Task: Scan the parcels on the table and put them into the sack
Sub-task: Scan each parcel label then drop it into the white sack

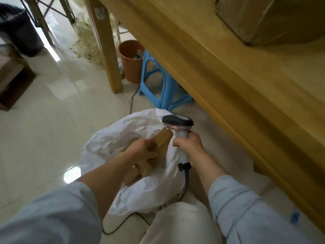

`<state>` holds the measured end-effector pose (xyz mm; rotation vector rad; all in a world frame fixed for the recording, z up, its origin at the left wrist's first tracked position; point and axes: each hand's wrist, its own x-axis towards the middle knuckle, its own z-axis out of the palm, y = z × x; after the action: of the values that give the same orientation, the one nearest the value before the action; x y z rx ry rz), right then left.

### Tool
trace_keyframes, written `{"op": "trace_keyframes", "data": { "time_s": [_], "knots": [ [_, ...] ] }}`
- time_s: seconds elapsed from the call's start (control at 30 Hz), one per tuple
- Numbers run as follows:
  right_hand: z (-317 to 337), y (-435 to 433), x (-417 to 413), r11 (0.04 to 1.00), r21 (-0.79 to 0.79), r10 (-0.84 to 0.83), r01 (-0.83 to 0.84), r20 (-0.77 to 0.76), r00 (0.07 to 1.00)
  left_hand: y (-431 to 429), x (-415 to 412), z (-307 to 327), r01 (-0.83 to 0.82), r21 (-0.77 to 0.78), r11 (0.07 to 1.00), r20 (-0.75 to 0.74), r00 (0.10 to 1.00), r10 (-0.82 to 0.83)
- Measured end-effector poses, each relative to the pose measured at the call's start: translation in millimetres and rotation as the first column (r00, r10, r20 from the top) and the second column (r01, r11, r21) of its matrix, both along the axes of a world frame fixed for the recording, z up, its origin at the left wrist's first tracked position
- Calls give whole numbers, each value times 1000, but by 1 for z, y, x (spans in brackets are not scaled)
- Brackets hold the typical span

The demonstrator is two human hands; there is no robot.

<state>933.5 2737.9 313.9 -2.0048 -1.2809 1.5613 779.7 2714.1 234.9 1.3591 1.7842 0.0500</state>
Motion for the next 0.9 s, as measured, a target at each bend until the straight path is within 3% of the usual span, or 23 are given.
{"op": "trace_keyframes", "data": {
  "time_s": [0.47,0.67,0.9],
  "knots": [
    [39,-57,17,996,69,-47,55,-104,993,-42,-5,33,-66,11,998,-34,997,66],
    [83,-76,3,991,132,10,9,-144,989,-38,-7,107,-145,214,966,-44,987,157],
    [164,-109,-12,947,311,7,74,-251,968,-50,-13,206,-201,481,853,14,975,221]
  ]
}}
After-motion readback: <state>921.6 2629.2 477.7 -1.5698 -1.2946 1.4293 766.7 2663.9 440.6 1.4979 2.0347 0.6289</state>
